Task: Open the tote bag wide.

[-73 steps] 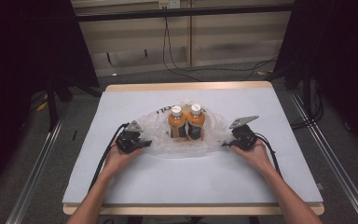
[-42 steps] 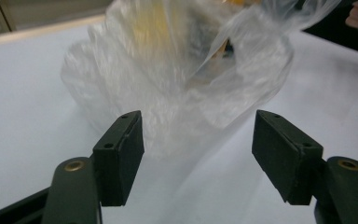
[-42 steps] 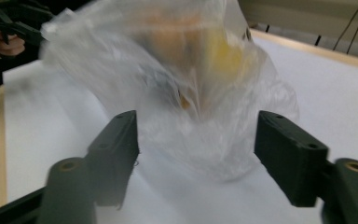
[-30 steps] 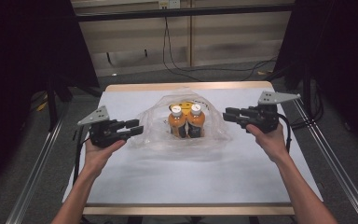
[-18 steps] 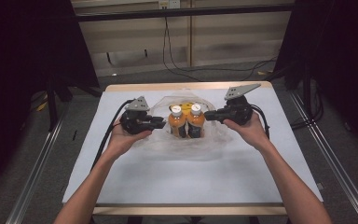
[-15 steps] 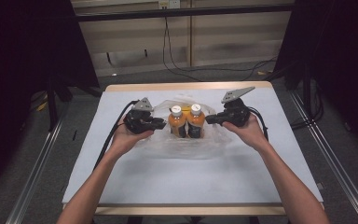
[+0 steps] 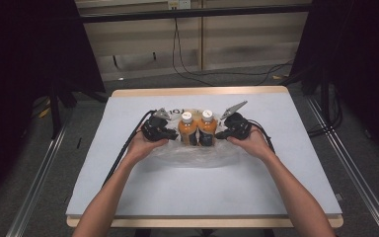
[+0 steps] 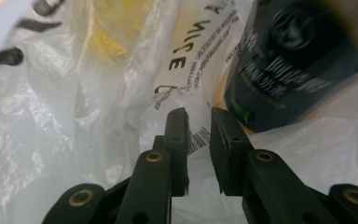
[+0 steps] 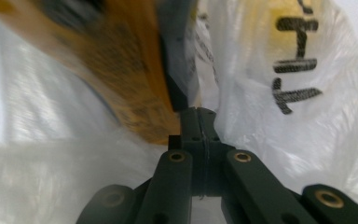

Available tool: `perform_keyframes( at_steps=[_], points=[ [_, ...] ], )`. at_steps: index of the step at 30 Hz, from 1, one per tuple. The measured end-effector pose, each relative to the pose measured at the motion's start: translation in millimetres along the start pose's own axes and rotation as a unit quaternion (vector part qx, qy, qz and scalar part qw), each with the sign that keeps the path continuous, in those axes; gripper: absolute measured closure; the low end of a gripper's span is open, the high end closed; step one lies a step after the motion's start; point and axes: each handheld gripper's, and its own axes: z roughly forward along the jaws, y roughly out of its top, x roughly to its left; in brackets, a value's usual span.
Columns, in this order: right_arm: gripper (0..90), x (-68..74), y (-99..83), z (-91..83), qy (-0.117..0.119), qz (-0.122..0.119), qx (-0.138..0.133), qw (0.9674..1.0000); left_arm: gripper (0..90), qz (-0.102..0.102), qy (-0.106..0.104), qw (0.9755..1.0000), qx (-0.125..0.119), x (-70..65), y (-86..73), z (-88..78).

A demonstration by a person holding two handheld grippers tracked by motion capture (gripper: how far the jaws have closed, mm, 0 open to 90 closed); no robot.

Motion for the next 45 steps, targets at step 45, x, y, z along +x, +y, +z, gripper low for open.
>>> perform_keyframes(
  at_steps=[45],
  points=[
    [90.0,-20.3,-38.7,-29.2,-0.104,-0.090,0.155,0.9783,90.0,0.071,0.071,0.9860,0.133,17.9,-13.5,3.4]
  ],
)
